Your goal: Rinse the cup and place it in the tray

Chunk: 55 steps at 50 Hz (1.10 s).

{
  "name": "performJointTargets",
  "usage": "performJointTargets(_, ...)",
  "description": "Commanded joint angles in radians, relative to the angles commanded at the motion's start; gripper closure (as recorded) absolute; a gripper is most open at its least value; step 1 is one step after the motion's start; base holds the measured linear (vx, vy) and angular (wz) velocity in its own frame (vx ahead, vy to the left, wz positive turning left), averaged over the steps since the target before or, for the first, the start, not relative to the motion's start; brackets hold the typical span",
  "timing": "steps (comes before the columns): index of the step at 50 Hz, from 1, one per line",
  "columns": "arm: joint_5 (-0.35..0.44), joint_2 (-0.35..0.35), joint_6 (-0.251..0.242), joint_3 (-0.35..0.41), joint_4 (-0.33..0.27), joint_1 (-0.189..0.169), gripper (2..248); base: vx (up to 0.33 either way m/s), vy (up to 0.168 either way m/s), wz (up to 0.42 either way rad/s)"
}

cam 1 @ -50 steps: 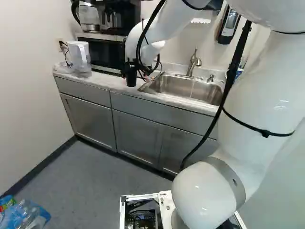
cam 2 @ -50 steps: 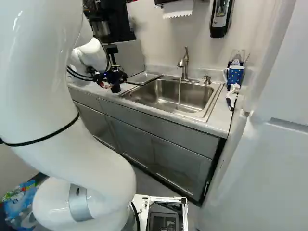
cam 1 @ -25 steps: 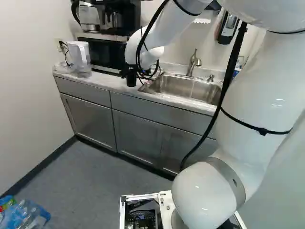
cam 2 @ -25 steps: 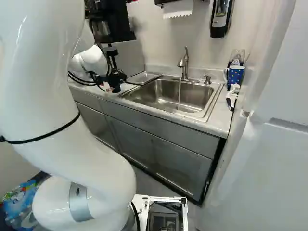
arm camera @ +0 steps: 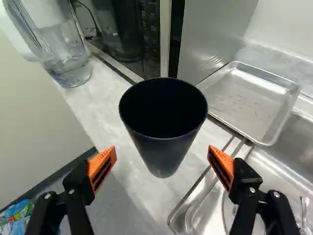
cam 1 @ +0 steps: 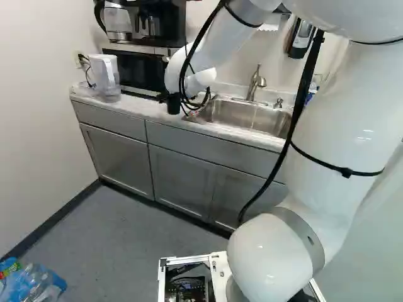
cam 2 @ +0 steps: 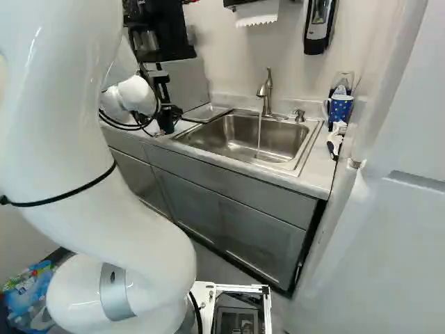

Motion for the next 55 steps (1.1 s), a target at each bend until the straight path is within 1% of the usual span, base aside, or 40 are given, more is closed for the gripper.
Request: performJointTargets(55,0.342,-0.053,0.0,0.069,0.0,0.01,3,0.0,0.0,0.0)
